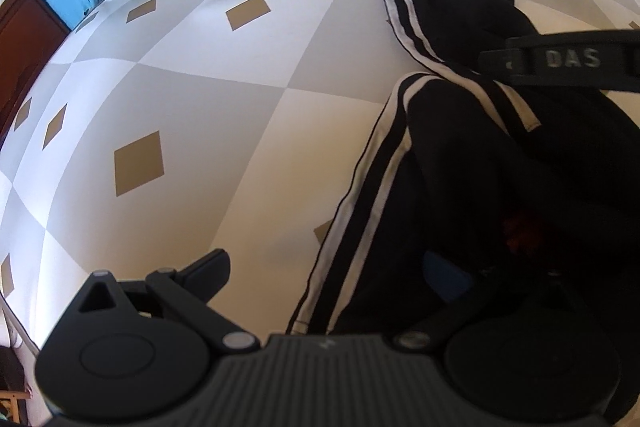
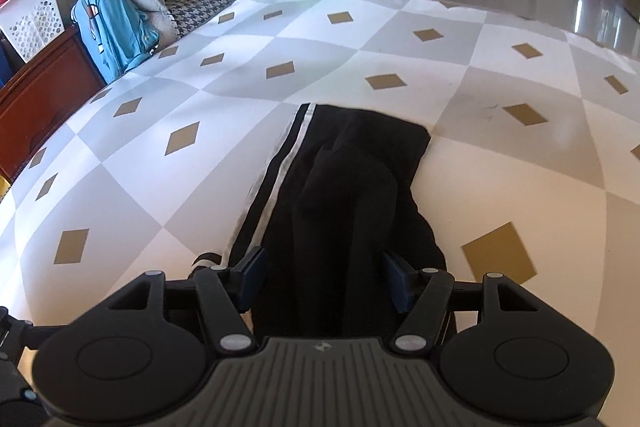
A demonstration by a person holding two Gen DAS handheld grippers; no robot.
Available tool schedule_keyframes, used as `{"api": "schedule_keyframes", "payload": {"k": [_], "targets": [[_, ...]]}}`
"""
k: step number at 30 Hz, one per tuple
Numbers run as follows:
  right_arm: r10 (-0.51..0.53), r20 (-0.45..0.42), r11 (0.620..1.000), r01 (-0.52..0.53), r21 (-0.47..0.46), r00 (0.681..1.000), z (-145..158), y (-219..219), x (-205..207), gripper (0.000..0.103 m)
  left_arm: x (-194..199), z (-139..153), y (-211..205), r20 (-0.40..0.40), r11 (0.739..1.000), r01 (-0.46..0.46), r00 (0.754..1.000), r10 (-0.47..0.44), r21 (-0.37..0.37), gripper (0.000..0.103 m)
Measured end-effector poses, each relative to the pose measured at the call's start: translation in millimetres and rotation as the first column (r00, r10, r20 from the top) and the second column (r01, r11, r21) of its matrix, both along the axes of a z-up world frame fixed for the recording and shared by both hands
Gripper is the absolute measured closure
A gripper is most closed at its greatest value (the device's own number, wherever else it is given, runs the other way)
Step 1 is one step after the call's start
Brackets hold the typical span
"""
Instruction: Fold clothes
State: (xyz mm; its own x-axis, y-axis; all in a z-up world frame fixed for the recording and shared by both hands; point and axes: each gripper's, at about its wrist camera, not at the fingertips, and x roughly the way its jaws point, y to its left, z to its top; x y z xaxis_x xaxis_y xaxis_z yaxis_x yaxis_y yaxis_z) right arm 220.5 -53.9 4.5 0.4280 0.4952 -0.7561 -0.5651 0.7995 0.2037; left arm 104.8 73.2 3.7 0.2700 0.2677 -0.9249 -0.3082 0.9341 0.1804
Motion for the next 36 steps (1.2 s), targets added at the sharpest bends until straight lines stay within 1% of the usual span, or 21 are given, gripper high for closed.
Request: {"api": "schedule_keyframes", "payload": {"k": [1, 2, 3, 4, 7, 11, 17, 23, 26, 30, 33, 36], "targets": [[-0.001, 0.002, 1.0, 0.001, -0.004, 1.0, -1, 1, 1, 0.053, 0, 0, -1, 0.0, 1.0, 0.002, 1.0, -0.002, 0.002, 0.0], [-0.004, 0.001, 1.0, 0.004, -0.011, 1.0, -3, 2, 1, 0.06, 0, 0, -1, 0.0, 1.0, 0.003, 1.0, -0.003, 0.003, 0.0], [-0.009, -0.002, 1.0, 0.009, -0.016, 1.0, -4, 2, 2, 0.071, 0, 0, -2, 0.001, 1.0, 0.003, 1.0, -0.003, 0.002, 0.0], [-0.012, -0.005, 1.0, 0.012, -0.017, 1.0, -5, 2, 3, 0.079, 1, 0, -2, 0.002, 1.0, 0.003, 1.0, -0.003, 0.0, 0.0], [-0.017, 0.004, 1.0, 0.017, -0.002, 1.0, -3, 0, 2, 0.09, 2, 0, -2, 0.007, 1.0, -0.004, 1.0, 0.004, -0.008, 0.0], [-0.016, 0.025, 0.999, 0.015, 0.031, 1.0, 9, -4, -1, 0.094, 4, 0, -2, 0.016, 1.0, -0.012, 1.0, 0.012, -0.011, 0.0], [-0.011, 0.054, 0.991, 0.004, 0.13, 0.998, 41, -14, -8, 0.094, 6, 0, -1, 0.032, 0.999, -0.03, 0.999, 0.031, -0.009, 0.0], [0.038, 0.097, 0.975, -0.058, 0.213, 0.995, 78, -20, -31, 0.094, 9, 0, 3, 0.048, 0.998, -0.056, 0.997, 0.057, -0.003, 0.0], [0.065, 0.122, 0.965, -0.093, 0.247, 0.99, 96, -22, -44, 0.094, 9, -1, 8, 0.056, 0.996, -0.089, 0.994, 0.09, -0.014, 0.0], [0.109, 0.161, 0.951, -0.15, 0.269, 0.981, 117, -24, -66, 0.094, 10, 1, 19, 0.061, 0.989, -0.144, 0.987, 0.146, -0.031, 0.0], [0.143, 0.182, 0.942, -0.19, 0.276, 0.973, 128, -28, -83, 0.094, 8, 4, 29, 0.078, 0.982, -0.186, 0.979, 0.188, -0.02, 0.0], [0.187, 0.199, 0.937, -0.235, 0.258, 0.962, 131, -30, -101, 0.094, 6, 7, 37, 0.093, 0.977, -0.21, 0.973, 0.211, -0.019, 0.0]]}}
